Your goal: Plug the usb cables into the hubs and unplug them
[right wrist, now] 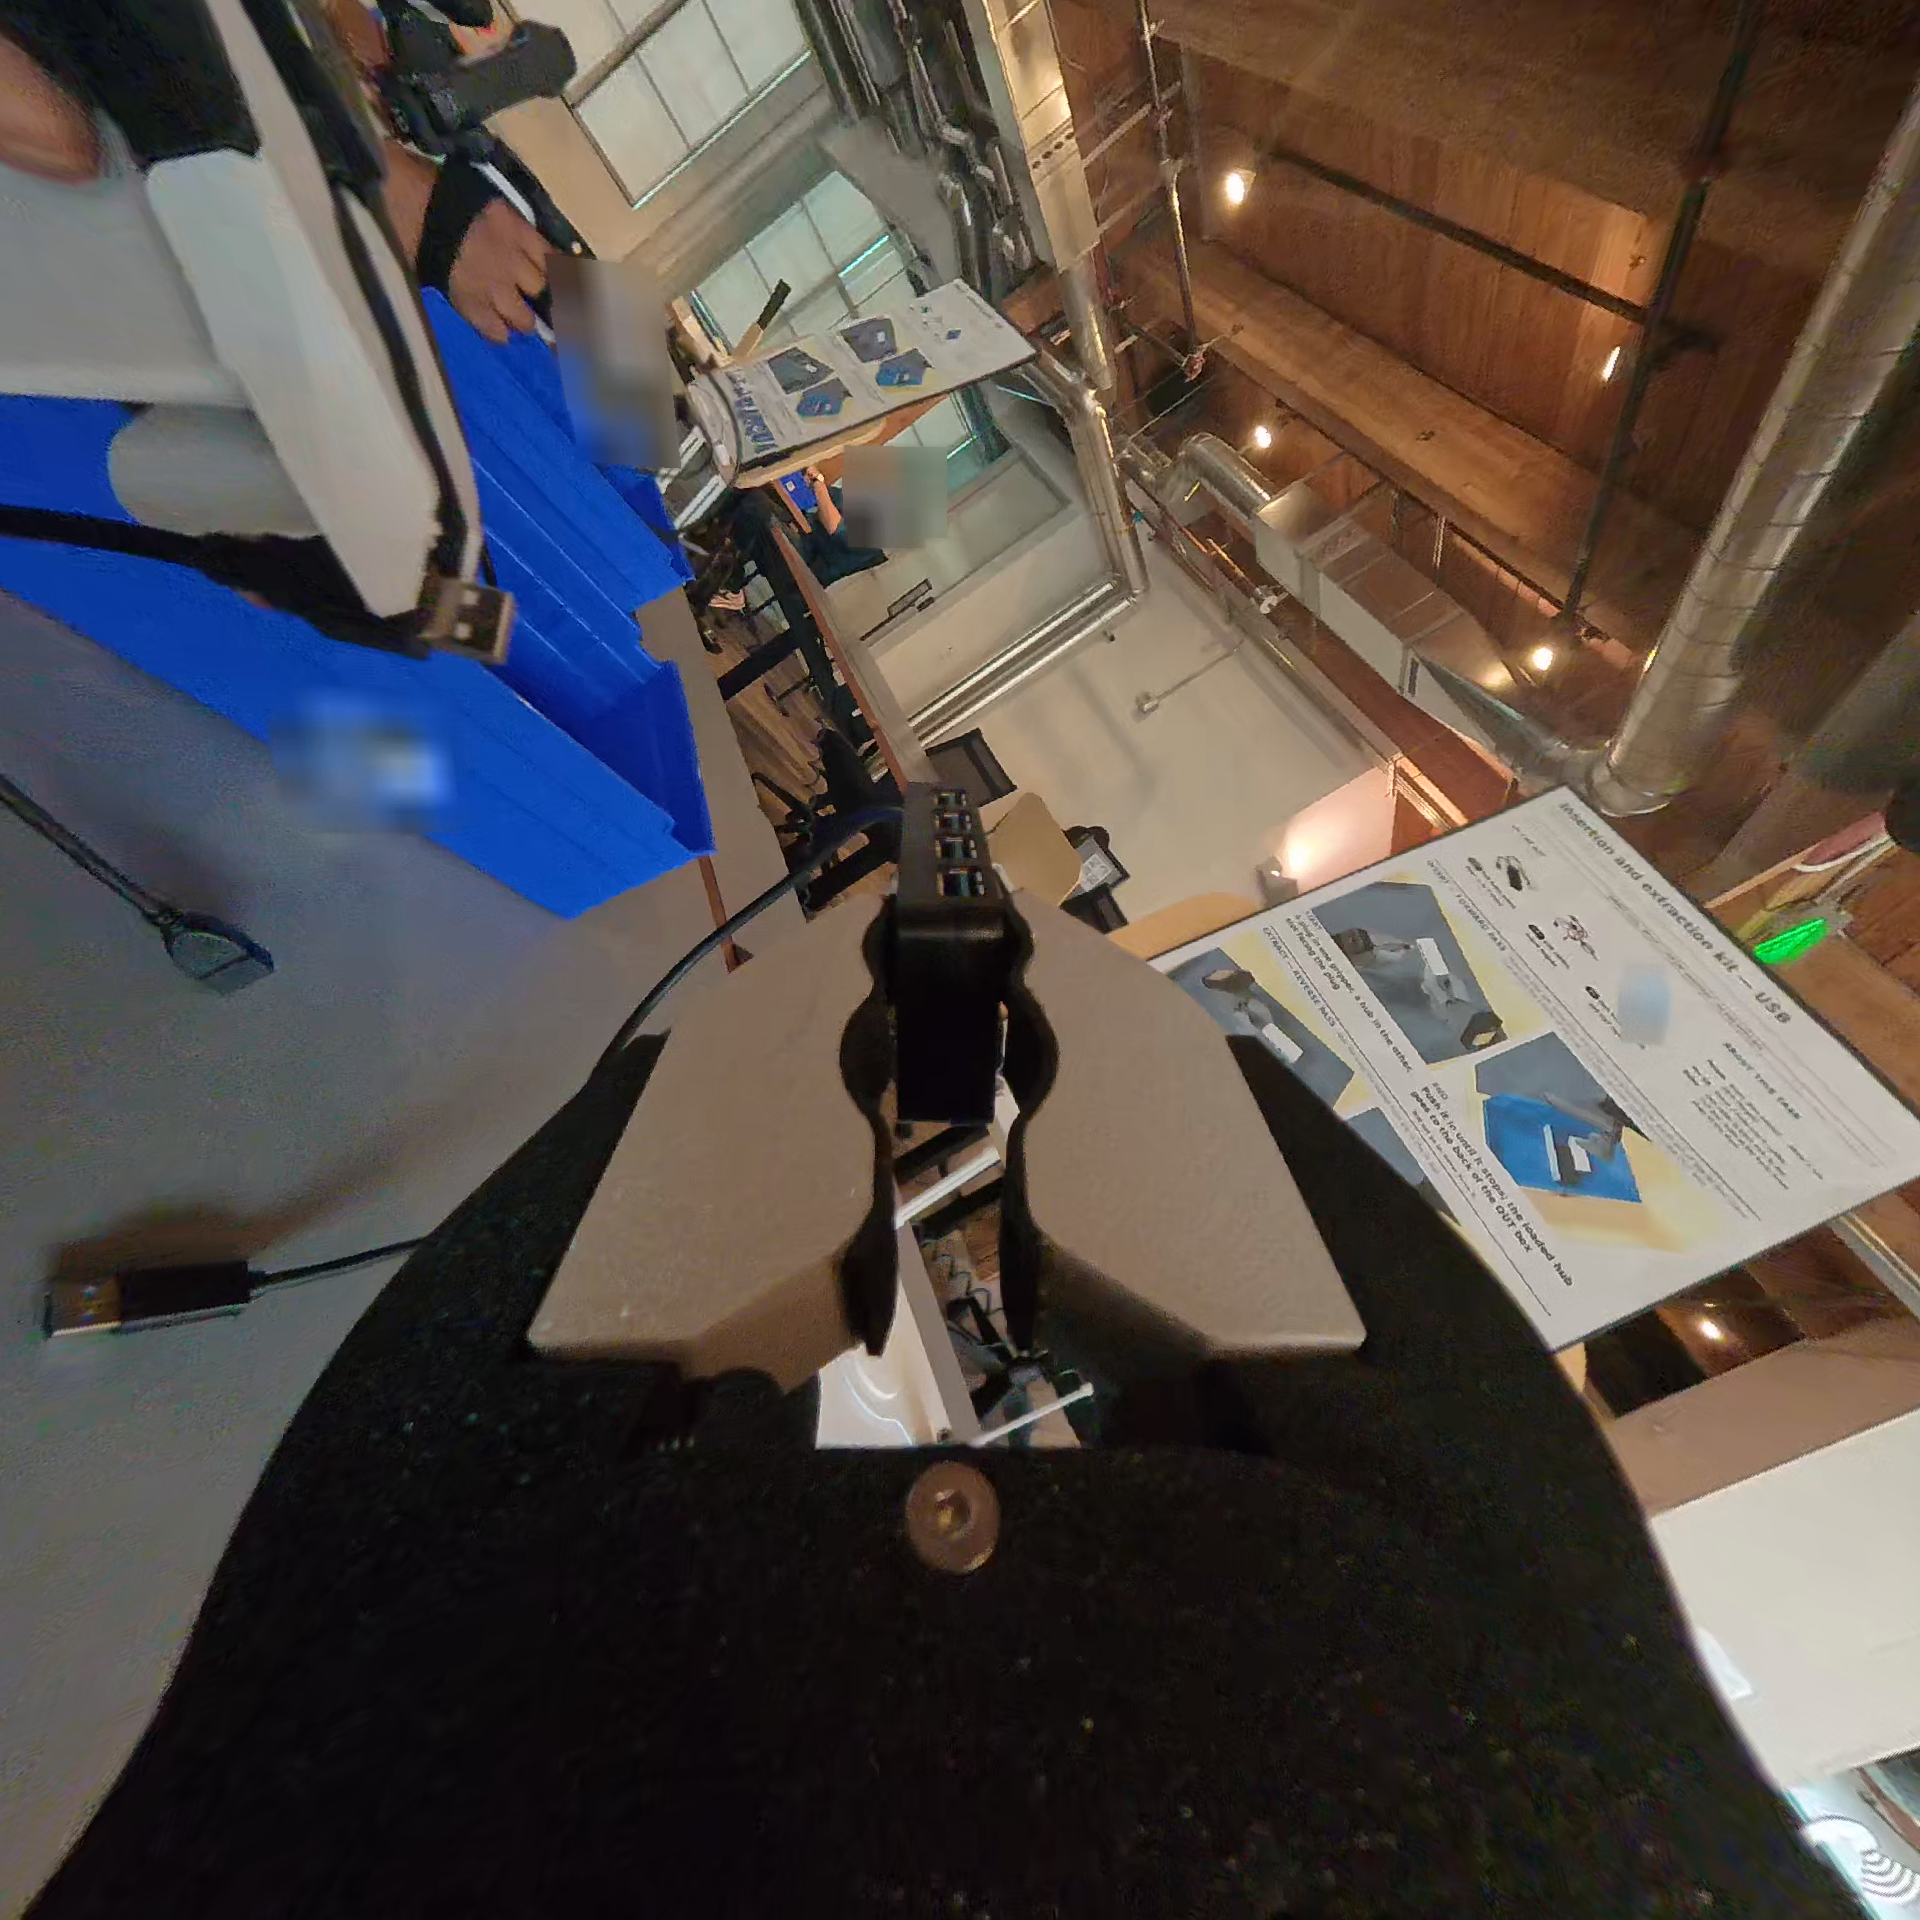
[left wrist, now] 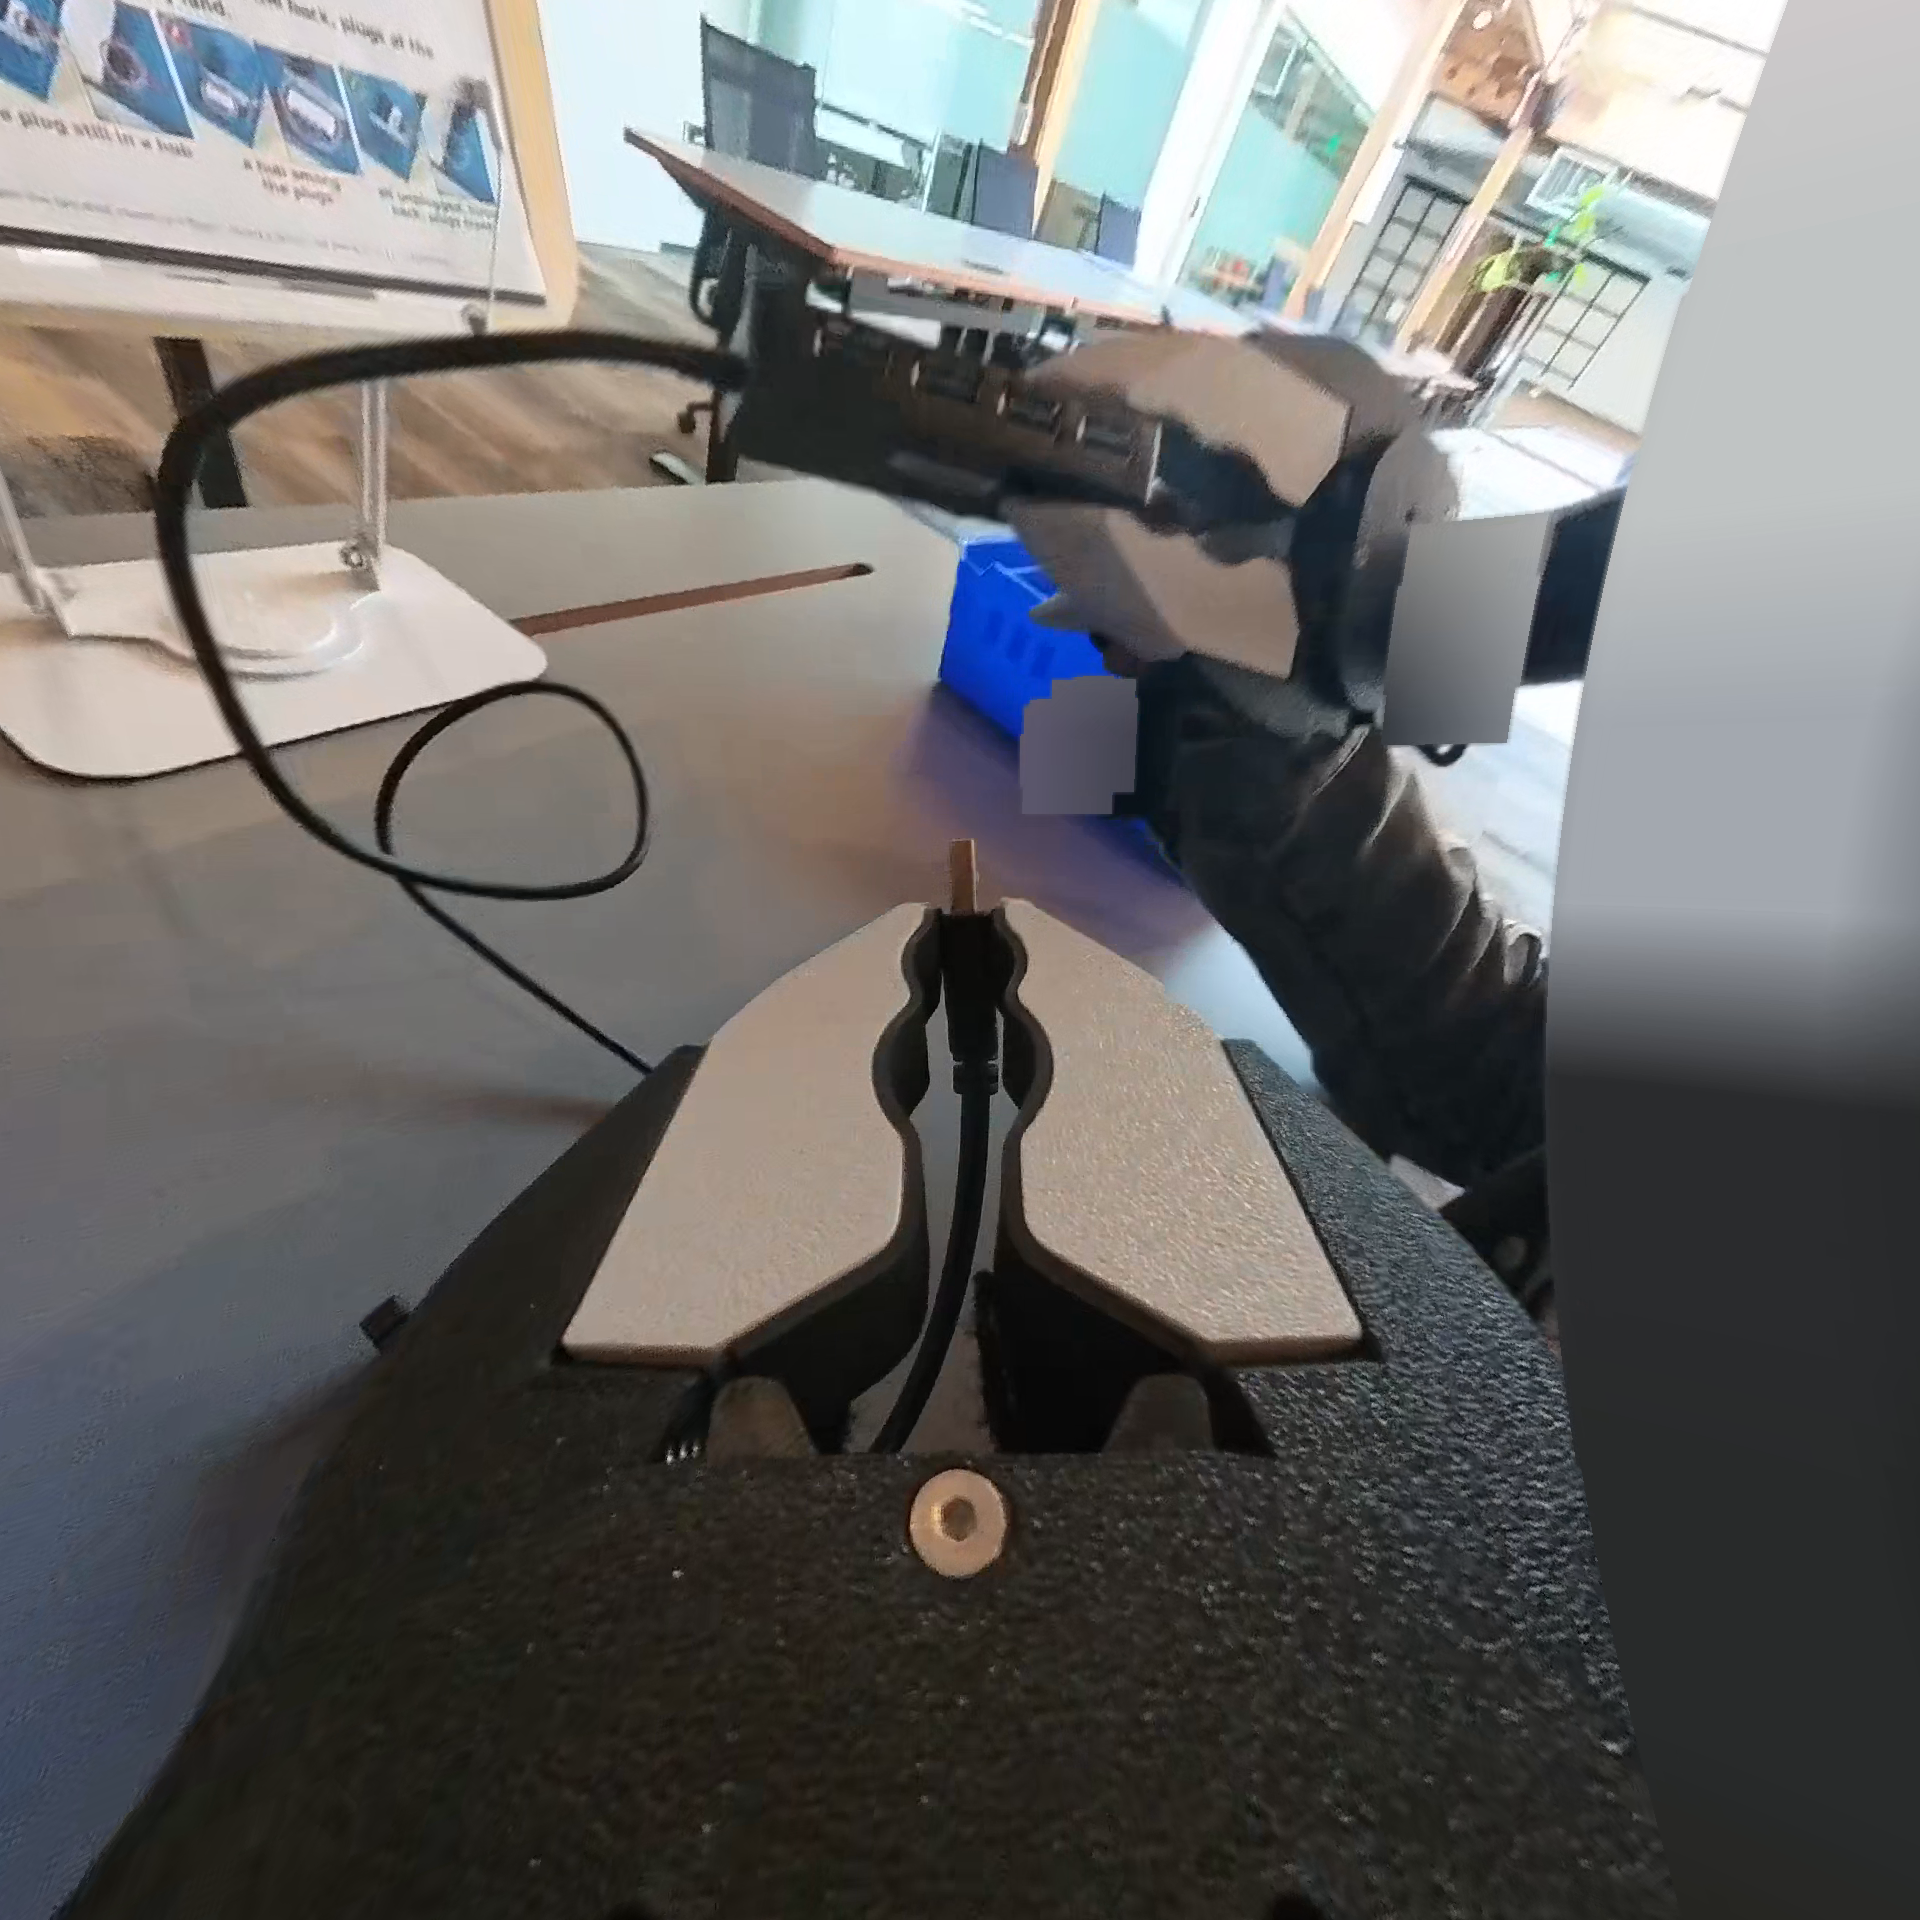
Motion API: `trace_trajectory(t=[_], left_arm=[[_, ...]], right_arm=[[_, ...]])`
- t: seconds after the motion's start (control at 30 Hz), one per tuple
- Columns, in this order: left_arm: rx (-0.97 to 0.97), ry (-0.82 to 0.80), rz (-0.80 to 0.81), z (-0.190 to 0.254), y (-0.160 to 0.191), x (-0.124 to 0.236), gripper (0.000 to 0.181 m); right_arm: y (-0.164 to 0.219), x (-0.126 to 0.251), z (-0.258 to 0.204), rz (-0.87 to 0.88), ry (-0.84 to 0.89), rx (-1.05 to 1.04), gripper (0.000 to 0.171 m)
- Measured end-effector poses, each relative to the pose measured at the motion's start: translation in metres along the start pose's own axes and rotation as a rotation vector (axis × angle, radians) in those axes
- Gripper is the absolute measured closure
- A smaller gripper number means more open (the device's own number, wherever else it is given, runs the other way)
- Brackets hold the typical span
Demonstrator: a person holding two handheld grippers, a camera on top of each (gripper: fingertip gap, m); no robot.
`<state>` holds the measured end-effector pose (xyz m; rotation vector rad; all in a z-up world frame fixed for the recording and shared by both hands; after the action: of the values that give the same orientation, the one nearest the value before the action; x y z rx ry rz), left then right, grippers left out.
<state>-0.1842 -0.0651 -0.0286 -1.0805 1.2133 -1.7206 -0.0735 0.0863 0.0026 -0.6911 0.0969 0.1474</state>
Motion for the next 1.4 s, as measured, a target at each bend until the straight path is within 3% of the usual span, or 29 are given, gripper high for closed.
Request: trace_trajectory(t=[0.33,0.63,1.03,1.4], left_arm=[[0.15,0.128,0.186,-0.005,-0.02,0.002,0.173],[0.223,0.15,0.224,-0.008,-0.031,-0.01,0.173],[0.169,0.234,0.112,0.003,-0.026,-0.008,0.173],[0.165,0.404,0.103,0.01,-0.023,0.001,0.173]], right_arm=[[-0.003,-0.015,-0.017,0.048,0.088,0.04,0.155],[-0.002,-0.016,-0.02,0.076,0.112,0.082,0.155],[-0.018,-0.005,-0.041,0.035,0.135,0.895,0.155],[-0.045,0.008,-0.052,0.175,0.216,1.168,0.155]])
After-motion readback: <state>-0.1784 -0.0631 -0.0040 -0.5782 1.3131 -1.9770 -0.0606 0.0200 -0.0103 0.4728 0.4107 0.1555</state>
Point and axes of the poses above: each gripper's, where its closed fingertips meet, x back along the fingers, y out of its underside, z = x × y across the jaws, the point moved 7 cm from there along x, back along the fingers, and after that the axes turned 7 degrees about -x, right-handed, at the moved point
